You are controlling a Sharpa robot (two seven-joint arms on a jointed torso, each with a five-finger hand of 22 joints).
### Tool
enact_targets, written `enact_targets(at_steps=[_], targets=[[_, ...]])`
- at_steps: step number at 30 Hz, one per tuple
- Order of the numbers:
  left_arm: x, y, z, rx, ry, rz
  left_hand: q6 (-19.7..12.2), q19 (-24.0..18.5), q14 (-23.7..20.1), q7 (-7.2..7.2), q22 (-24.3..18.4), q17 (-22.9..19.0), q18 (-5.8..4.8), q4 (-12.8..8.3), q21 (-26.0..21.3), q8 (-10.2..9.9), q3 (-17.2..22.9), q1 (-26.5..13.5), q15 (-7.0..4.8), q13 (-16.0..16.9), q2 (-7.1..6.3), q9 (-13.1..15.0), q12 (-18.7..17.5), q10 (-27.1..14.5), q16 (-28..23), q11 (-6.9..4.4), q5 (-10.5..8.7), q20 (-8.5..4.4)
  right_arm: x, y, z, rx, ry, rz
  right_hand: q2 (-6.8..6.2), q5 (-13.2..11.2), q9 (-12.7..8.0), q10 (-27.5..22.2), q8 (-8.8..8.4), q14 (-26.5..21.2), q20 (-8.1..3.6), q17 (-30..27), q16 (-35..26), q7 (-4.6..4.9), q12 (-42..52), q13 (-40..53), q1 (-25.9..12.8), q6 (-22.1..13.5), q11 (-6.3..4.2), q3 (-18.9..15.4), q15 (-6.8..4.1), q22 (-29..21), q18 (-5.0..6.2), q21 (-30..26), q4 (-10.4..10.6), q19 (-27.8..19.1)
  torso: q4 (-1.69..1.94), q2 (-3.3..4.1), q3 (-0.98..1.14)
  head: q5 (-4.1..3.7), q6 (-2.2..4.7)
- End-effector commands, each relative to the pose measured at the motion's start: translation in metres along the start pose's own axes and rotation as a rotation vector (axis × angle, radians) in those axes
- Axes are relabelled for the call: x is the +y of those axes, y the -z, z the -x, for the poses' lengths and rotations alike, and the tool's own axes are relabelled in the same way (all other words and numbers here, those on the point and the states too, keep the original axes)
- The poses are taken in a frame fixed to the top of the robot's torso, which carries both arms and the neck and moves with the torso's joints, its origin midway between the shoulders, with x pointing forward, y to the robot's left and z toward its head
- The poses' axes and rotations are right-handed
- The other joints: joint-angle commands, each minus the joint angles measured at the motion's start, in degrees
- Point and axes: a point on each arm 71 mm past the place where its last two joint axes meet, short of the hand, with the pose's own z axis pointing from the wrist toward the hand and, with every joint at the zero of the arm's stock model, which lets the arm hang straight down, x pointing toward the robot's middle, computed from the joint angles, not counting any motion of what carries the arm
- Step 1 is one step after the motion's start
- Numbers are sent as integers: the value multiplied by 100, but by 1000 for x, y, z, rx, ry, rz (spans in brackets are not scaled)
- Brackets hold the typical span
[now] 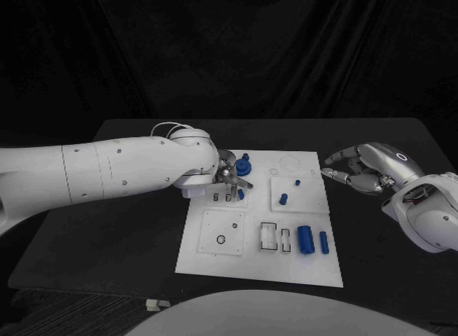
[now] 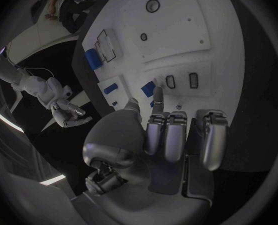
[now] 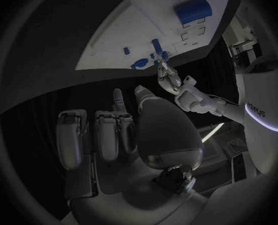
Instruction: Assemble the parts on the task board
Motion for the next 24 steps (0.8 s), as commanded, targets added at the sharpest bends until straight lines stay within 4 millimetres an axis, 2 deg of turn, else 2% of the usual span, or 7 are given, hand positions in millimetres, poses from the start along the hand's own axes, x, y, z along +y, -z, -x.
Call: enact_targets(at_steps=[1, 4, 9, 24], targets=[[-3, -1, -2, 5, -2, -31, 37, 277, 606, -6, 1299, 1509, 6, -20, -30, -39, 47, 54, 1, 1507, 2, -11, -25, 618, 15, 23, 35, -8, -1, 0, 0, -13, -6, -13, -1, 24, -5, 596, -4, 590, 45, 1509, 15, -3, 15, 1509, 41, 3, 27, 19, 40, 1506, -91, 14, -23, 586, -2, -5, 0, 0, 2], [-3, -1, -2, 8, -4, -31, 48, 281, 606, -8, 1302, 1509, 5, -37, -28, -55, 61, 68, 1, 1507, 3, -14, -25, 618, 15, 23, 36, -7, -1, 0, 0, -14, -6, -12, -1, 24, -7, 596, -8, 590, 45, 1509, 15, -2, 15, 1509, 44, -1, 27, 19, 40, 1506, -91, 14, -24, 586, -13, -7, -3, -4, 2], [-3, -2, -3, 12, -5, -30, 52, 277, 606, -8, 1300, 1509, 6, -41, -31, -59, 65, 72, 1, 1507, 4, -15, -25, 618, 15, 23, 36, -7, -1, 0, -1, -16, -12, -5, -14, 36, -18, 596, -25, 590, 45, 1509, 15, -6, 15, 1509, 48, -22, 25, 17, 40, 1506, -91, 14, -27, 586, 3, -7, -2, -21, 2], [-3, -2, -5, 28, -16, -22, 94, 270, 606, -16, 1296, 1509, 8, -86, -38, -94, 106, 105, -3, 1507, 9, -19, -25, 618, 15, 17, 35, -7, 0, 0, -3, -11, -16, -2, -21, 65, -28, 596, -42, 590, 45, 1509, 15, -12, 15, 1509, 50, -41, 21, 17, 38, 1506, -91, 14, -25, 586, -3, -10, 2, 10, 2]])
